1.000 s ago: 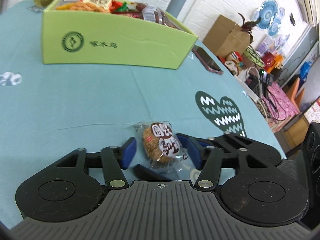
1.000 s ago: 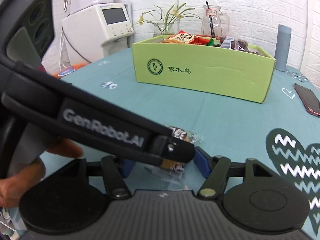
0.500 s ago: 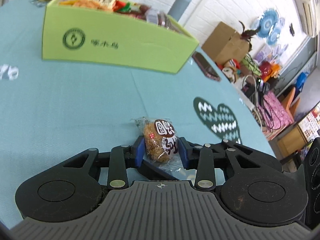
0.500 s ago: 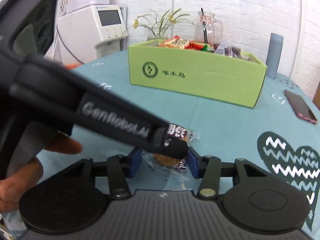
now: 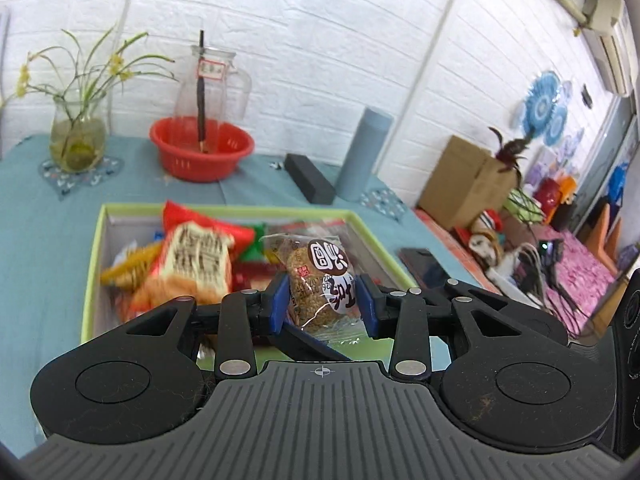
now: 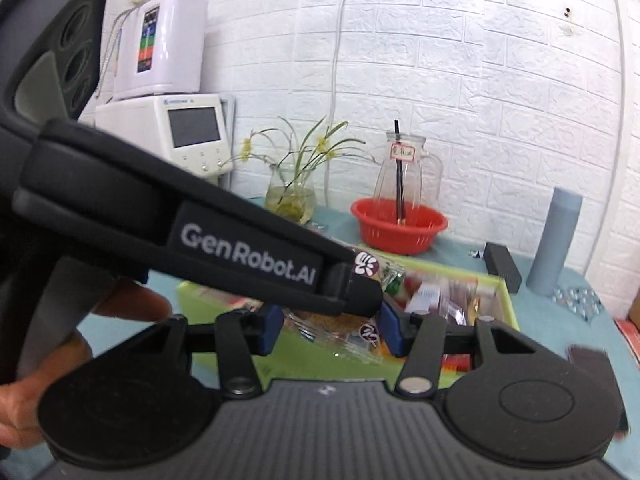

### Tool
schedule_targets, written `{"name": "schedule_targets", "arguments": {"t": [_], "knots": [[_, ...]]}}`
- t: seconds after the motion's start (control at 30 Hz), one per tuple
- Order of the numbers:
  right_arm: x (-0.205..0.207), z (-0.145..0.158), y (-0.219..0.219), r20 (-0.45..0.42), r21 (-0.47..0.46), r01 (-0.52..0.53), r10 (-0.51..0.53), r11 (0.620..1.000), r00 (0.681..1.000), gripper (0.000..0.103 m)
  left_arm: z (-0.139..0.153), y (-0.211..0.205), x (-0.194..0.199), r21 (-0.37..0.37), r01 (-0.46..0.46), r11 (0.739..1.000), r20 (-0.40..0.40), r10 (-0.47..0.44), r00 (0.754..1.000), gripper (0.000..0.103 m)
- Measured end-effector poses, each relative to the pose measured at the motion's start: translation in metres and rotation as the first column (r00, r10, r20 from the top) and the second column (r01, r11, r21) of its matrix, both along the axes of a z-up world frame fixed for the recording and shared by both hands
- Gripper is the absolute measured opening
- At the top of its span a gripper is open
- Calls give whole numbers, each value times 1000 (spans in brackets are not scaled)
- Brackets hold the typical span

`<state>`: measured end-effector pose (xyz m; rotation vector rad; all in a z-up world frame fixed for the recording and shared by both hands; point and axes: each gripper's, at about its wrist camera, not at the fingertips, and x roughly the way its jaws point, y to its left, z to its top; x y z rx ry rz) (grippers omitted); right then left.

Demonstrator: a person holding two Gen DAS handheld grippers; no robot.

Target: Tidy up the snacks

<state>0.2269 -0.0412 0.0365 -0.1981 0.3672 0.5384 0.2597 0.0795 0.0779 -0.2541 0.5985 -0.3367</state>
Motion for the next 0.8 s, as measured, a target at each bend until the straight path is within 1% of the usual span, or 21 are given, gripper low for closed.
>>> {"name": "schedule_targets", "arguments": {"t": [0.07, 0.13, 0.2, 0.23, 0.27, 0.3, 0.37, 0.43, 0.47, 0.5, 0.53, 0.6, 0.63, 0.7, 0.8], "knots": [[25, -4, 5, -12, -5, 4, -4, 1000, 1000, 56, -4, 2, 25, 8, -10, 1000, -10, 10, 1000, 15], [47, -13, 8, -43, -10, 5, -5, 1000, 999, 56, -14, 4, 45, 13, -20, 1000, -36, 21, 999, 15], [67, -24, 10, -93, -17, -4, 3, 1000, 996, 56, -29, 6, 62, 19, -27, 999, -76, 28, 997, 15], [73, -31, 11, -116, -14, -13, 11, 1000, 993, 59, -37, 7, 68, 22, -30, 999, -96, 32, 995, 16], [76, -38, 12, -123, -17, -19, 17, 1000, 992, 60, -45, 9, 71, 18, -30, 999, -108, 32, 994, 18], [74, -41, 11, -114, -13, -17, 15, 1000, 993, 63, -49, 13, 72, -7, -26, 1000, -104, 25, 994, 21], [72, -38, 10, -113, -4, -17, 17, 1000, 993, 64, -47, 22, 70, -77, -15, 997, -103, 7, 995, 31], [65, -32, 7, -108, 12, -19, 20, 1000, 994, 69, -39, 27, 61, -114, -16, 993, -73, 8, 997, 50], [55, -27, 4, -89, 23, -20, 22, 1000, 996, 70, -33, 27, 53, -104, -25, 994, -47, 20, 999, 55], [44, -22, 0, -65, 31, -19, 21, 999, 998, 71, -25, 26, 43, -84, -36, 996, -11, 35, 999, 64], [35, -17, -3, -42, 38, -17, 18, 999, 999, 73, -18, 25, 33, -63, -47, 997, 23, 49, 999, 68], [12, -9, -12, -12, 50, -5, 6, 999, 1000, 75, -9, 24, 10, -40, -55, 998, 72, 58, 996, 69], [2, -6, -17, -7, 54, -2, 2, 999, 1000, 75, -5, 23, -3, -34, -57, 998, 87, 60, 994, 71], [-17, -5, -25, -7, 55, 14, -14, 998, 1000, 76, -4, 24, -27, -19, -75, 997, 97, 77, 992, 75], [-39, -10, -35, -28, 49, 50, -49, 998, 998, 77, -9, 24, -64, 11, -113, 994, 111, 111, 988, 76]]}}
